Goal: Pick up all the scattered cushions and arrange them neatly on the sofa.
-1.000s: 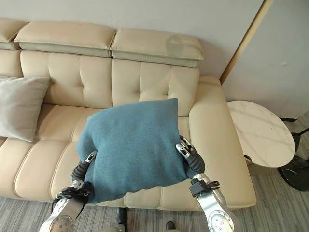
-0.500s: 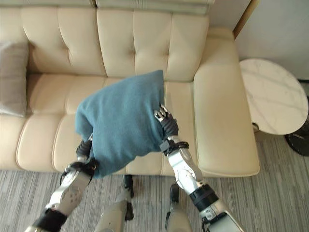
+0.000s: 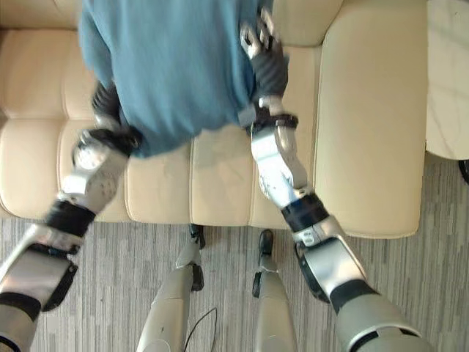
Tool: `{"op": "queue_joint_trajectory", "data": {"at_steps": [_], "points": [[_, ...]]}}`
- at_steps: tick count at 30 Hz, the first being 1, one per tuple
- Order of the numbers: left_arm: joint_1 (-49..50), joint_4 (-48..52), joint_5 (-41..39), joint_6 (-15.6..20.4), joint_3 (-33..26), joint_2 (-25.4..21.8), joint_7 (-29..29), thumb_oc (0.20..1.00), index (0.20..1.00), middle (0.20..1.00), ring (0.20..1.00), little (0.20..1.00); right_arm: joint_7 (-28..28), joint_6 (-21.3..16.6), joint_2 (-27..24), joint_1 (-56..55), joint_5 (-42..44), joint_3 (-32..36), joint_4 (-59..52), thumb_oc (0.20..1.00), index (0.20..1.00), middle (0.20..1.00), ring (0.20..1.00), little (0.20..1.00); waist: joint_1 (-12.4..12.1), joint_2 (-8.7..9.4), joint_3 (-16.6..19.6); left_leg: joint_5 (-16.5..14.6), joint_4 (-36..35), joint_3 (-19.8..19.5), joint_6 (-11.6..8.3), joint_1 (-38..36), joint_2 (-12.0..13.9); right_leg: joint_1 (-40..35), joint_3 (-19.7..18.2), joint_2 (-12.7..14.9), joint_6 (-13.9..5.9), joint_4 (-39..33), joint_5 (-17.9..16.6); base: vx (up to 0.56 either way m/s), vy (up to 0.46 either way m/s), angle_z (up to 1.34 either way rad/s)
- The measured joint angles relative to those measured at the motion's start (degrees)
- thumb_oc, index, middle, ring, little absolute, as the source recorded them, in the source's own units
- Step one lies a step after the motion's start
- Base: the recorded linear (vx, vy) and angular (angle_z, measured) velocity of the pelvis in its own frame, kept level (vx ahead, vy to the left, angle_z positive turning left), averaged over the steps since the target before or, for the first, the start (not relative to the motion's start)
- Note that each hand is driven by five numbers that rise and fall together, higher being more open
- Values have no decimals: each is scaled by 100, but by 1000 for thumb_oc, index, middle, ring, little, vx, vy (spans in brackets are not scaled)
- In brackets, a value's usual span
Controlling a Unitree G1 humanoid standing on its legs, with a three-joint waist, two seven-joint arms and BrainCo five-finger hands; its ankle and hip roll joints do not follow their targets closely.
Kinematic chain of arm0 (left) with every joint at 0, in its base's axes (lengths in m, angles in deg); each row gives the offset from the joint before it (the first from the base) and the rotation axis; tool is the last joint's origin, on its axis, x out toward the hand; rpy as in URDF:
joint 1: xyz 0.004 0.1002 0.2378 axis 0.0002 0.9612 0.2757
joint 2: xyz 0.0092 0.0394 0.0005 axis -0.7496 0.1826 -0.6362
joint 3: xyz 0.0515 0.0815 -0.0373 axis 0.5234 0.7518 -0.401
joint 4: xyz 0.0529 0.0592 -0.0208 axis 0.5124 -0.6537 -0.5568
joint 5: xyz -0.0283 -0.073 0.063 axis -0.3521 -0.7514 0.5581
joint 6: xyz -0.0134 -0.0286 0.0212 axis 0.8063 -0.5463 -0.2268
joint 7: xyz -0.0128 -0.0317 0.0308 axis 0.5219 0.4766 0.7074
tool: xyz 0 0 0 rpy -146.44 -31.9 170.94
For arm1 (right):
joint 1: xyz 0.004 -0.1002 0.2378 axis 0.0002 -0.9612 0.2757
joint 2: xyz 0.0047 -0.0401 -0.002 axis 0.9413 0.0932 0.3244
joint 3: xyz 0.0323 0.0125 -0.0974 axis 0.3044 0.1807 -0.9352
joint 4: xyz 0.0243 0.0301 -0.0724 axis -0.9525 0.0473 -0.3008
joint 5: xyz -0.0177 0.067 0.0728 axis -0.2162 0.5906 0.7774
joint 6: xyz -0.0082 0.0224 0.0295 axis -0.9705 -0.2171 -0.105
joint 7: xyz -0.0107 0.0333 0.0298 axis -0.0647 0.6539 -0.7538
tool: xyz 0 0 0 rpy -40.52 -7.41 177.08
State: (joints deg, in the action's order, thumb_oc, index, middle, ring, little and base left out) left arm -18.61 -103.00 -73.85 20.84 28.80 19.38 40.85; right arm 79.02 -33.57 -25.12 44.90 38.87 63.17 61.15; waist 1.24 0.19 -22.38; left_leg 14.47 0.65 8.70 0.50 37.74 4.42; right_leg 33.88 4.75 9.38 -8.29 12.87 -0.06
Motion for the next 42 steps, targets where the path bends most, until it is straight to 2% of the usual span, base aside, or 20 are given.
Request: {"op": "queue_joint_trajectory", "data": {"at_steps": [2, 4, 5, 6, 8, 9, 10, 11, 12, 13, 15, 17, 18, 23, 27, 30, 32, 35, 37, 42], "points": [[-639, -375, 281, 87, 199, -152, -23, 200, 200, 200, 200, 200, 6, -113, -9, 289, -57, 68, 85, 200, 200, 200, 200, 200, 0, 1, 0, 1, 24, -27, 2, 130, -8, 349, -5, 36, -10, 418, 102, -16, -22, -2], [-1680, -1368, 959, 112, 1060, -526, -150, 200, 200, 200, 200, 200, 14, -198, -173, 764, -122, -52, 705, 200, 200, 200, 200, 200, 34, 51, 33, 15, 89, -52, 19, 346, -32, 834, -4, 62, -116, 667, 349, -27, -54, -1], [-2116, -1476, 1501, 60, 1184, -733, -279, 200, 200, 200, 200, 200, 44, -177, -259, 969, -115, -83, 991, 200, 200, 200, 200, 200, -20, 38, 29, 28, 193, -60, 1, 622, 35, 1012, 8, -26, 108, 693, 205, -25, -50, -1], [-2246, -1552, 1762, 50, 1297, -839, -374, 200, 200, 200, 200, 200, 50, -186, -265, 972, -110, -122, 1159, 200, 200, 200, 200, 200, -9, 40, 24, 32, 208, -64, -3, 659, 64, 1080, 13, -42, 109, 749, 206, -34, -57, -8], [-2816, -2212, 2674, -163, 2134, -836, -632, 222, 222, 222, 222, 222, 77, -86, -488, 1093, -84, -443, 1837, 200, 200, 200, 200, 200, 12, 40, 24, 32, 242, -134, -4, 730, 80, 1261, 33, -32, 109, 1043, 223, -18, -10, 5], [-2944, -2246, 3172, -337, 2305, -838, -722, 1000, 1000, 1000, 1000, 1000, 173, 22, -619, 1092, -84, -626, 2031, 489, 489, 489, 489, 489, 29, 40, 24, 32, 243, -155, -4, 748, 65, 1335, 30, -10, 112, 1166, 274, -31, -12, 10], [-3054, -2307, 3733, -449, 2555, -820, -851, 1000, 1000, 1000, 1000, 1000, 263, 115, -780, 1093, -110, -845, 2301, 1000, 1000, 1000, 1000, 1000, 90, 43, 26, 32, 241, -154, -4, 765, 37, 1402, 9, 15, 129, 1235, 339, -49, -24, 5], [-3357, -2732, 4378, -611, 3006, -785, -1059, 1000, 1000, 1000, 1000, 1000, 327, 158, -906, 1138, -319, -1160, 2687, 1000, 1000, 1000, 1000, 1000, 91, 43, 26, 32, 270, -164, -4, 845, 36, 1490, 8, 16, 129, 1296, 340, -40, -14, 2], [-3357, -2732, 4378, -611, 3006, -785, -1059, 1000, 1000, 1000, 1000, 1000, 327, 158, -906, 1138, -319, -1160, 2687, 1000, 1000, 1000, 1000, 1000, 91, 43, 26, 32, 270, -164, -4, 845, 36, 1490, 8, 16, 129, 1296, 340, 0, 0, 0], [-3558, -2890, 5114, -895, 3221, -815, -1126, 1000, 1000, 1000, 1000, 1000, 678, 264, -1050, 1168, -983, -1363, 3093, 1000, 1000, 1000, 1000, 1000, 130, 43, 25, 33, 294, -164, -6, 981, 30, 1618, 5, 8, 134, 1289, 342, 0, 0, 0], [-3576, -2926, 5402, -1017, 3378, -851, -1178, 1000, 1000, 1000, 1000, 1000, 950, 445, -1193, 1158, -1453, -1527, 3204, 1000, 1000, 1000, 1000, 1000, 154, 44, -5, 48, 295, -158, -25, 1025, 25, 1667, -16, 15, 135, 1290, 341, 0, 0, 0], [-3416, -2915, 5792, -1176, 3365, -861, -1209, 1000, 1000, 1000, 1000, 1000, 1404, 736, -1347, 1082, -2481, -1675, 3203, 1000, 1000, 1000, 1000, 1000, 215, 47, -18, 49, 296, -157, -27, 1022, 23, 1669, -31, 27, 140, 1291, 338, 0, 0, 0], [-3189, -2914, 6067, -1347, 3348, -923, -1252, 1000, 1000, 1000, 1000, 1000, 1731, 1073, -1446, 967, -3478, -1670, 3275, 1000, 1000, 1000, 1000, 1000, 263, 47, -19, 50, 329, -152, -28, 1018, 15, 1663, -53, 38, 144, 1303, 335, 0, 0, 0], [-2082, -3080, 6196, -1506, 2674, -902, -1150, 1000, 1000, 1000, 1000, 1000, 1702, 1463, -1335, 170, -4047, -1534, 3443, 1000, 1000, 1000, 1000, 1000, 289, 47, -19, 48, 382, -83, -29, 739, -17, 1459, -155, 62, 147, 1391, 335, -7, 25, -4], [-681, -3526, 5066, -1474, 1095, -627, -664, 1000, 1000, 1000, 1000, 1000, 1377, 1683, -966, -879, -3890, -919, 3333, 1000, 1000, 1000, 1000, 1000, 332, 47, -3, -58, 366, -42, -131, 255, 8, 1023, -191, 54, 205, 1357, 361, 26, 20, -9], [884, -2981, 4017, -1266, -562, -613, -329, 1000, 1000, 1000, 1000, 1000, 1149, 1725, -830, -1989, -3747, -61, 2856, 1000, 1000, 1000, 1000, 1000, 285, 38, -2, -113, 327, -9, -137, -11, 41, 783, -218, -7, 239, 1272, 359, 119, 53, -13], [2421, -2346, 3460, -1105, -1519, -442, -69, 1000, 1000, 1000, 1000, 1000, 1106, 1716, -576, -3065, -3480, 824, 2384, 1000, 1000, 1000, 1000, 1000, 308, 24, 5, -163, 155, 17, -156, -544, 50, 213, -208, -11, 209, 982, 334, 127, 53, -13], [3815, -2429, 2844, -1131, -1700, 24, 208, 1000, 1000, 1000, 1000, 1000, 1078, 1719, -455, -4347, -3152, 1109, 2457, 1000, 1000, 1000, 1000, 1000, 254, -46, 460, -246, -57, 16, -169, -1015, 43, -378, -149, -29, 208, 541, 330, 85, 88, -1], [4811, -2427, 2656, -1124, -1803, 540, 430, 1000, 1000, 1000, 1000, 1000, 823, 1708, -81, -5289, -2846, 1280, 2447, 1000, 1000, 1000, 1000, 1000, 246, -14, 760, -317, -236, 97, -183, -1567, -16, -997, -145, 10, 90, 197, 253, 197, 142, -3], [5445, -2380, 2618, -1032, -1581, 1148, 718, 1000, 1000, 1000, 1000, 1000, 383, 1767, 324, -5818, -2638, 1252, 2473, 1000, 1000, 1000, 1000, 1000, 276, -21, 1267, -342, -523, 149, -175, -2088, -96, -1732, -133, 28, -40, -623, -5, 62, 102, -4]]}}
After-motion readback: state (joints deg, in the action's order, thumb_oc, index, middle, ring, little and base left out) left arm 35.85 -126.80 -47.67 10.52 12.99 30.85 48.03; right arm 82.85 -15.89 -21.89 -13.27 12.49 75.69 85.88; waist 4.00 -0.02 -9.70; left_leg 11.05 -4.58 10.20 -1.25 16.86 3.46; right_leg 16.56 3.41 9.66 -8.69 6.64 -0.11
